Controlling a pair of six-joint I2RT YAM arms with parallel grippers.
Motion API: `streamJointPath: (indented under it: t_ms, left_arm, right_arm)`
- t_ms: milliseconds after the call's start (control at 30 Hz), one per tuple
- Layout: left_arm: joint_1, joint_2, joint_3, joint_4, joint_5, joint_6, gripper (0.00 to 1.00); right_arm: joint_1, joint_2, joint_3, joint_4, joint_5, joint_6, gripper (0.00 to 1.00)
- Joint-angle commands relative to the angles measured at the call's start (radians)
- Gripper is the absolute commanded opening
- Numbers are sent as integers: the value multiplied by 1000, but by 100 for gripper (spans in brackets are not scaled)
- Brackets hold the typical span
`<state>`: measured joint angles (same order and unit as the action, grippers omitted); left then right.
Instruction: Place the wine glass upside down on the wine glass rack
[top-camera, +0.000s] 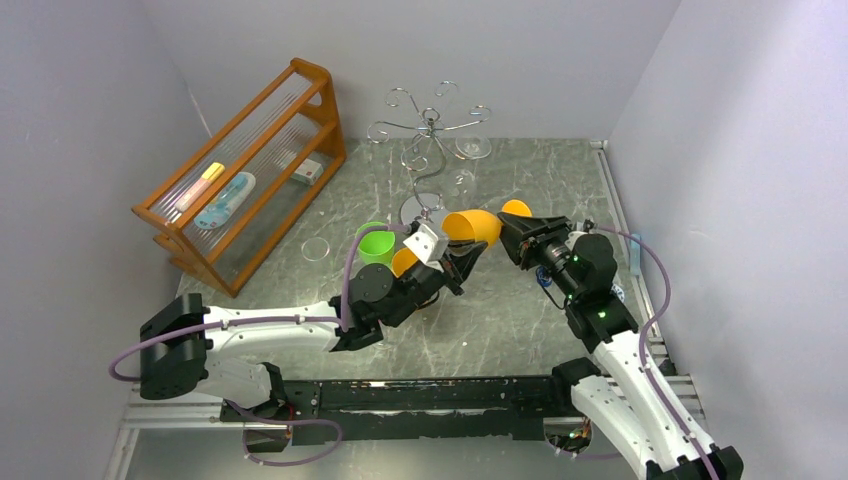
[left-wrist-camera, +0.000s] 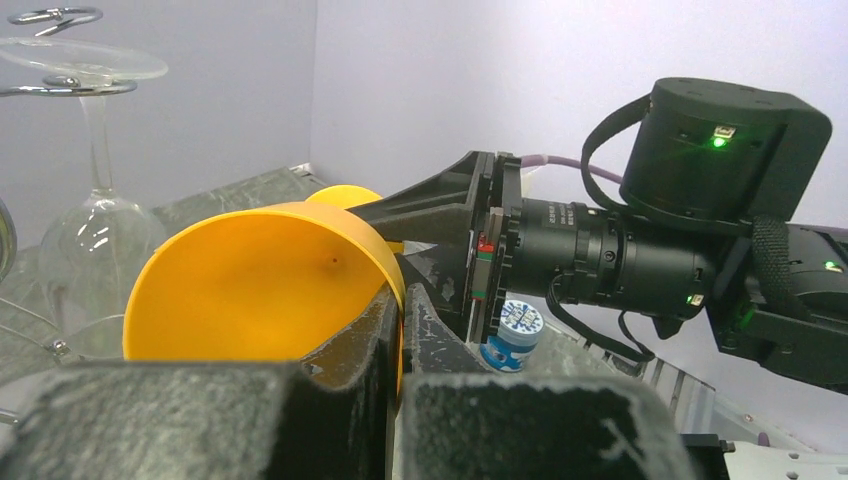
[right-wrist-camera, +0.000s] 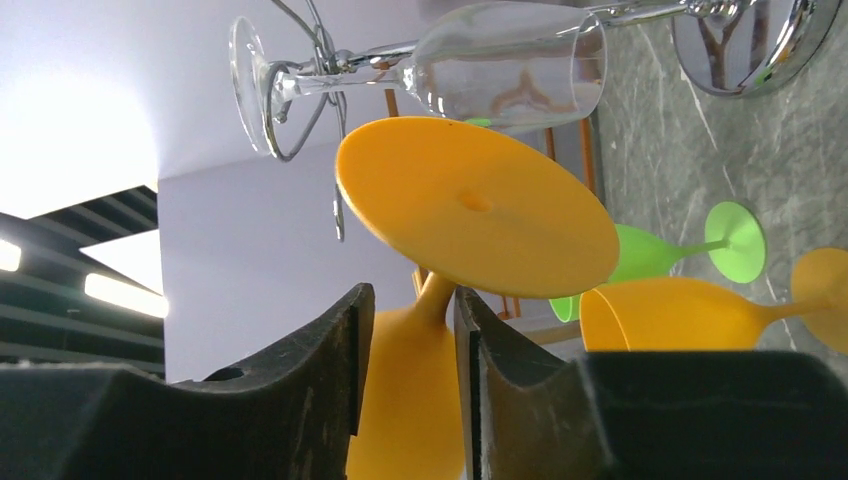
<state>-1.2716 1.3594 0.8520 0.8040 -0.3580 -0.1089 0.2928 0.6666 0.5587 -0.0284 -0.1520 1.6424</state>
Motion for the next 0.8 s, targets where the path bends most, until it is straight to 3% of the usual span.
streamJointPath:
  t_ms: [0,133,267,367,433,467,667,767]
  left_arm:
    - [-5,-23,-17,116,24,-14,5]
    - [-5,-20,-21,112,67,-12,5]
    - [-5,-18,-8,63,97,-23,7]
    - [-5,-32,-23,34,96,-57,31]
    - [-5,-56,-29,-40,87,-90,56]
    - [-5,-69,-30,-86,73,-107,63]
    - [-4,-198,-95,-271,32,-191,88]
    - [-3,-269,-95,-366,26,-198,90]
  right_arm:
    - [-3,-2,-17,38,-12,64,36]
    - [-3,-1,-21,60,-2,86,26]
    - [-3,9,-21,74,0,78,0]
    - [-3,9,-13,74,21,41,0]
    - [-3,2,-3,62,38,0,0]
    - [-3,-3,2,55,50,-24,0]
    - [-4,-53,14,58,132,-178,0]
    - [-3,-87,23,75,149,-294,0]
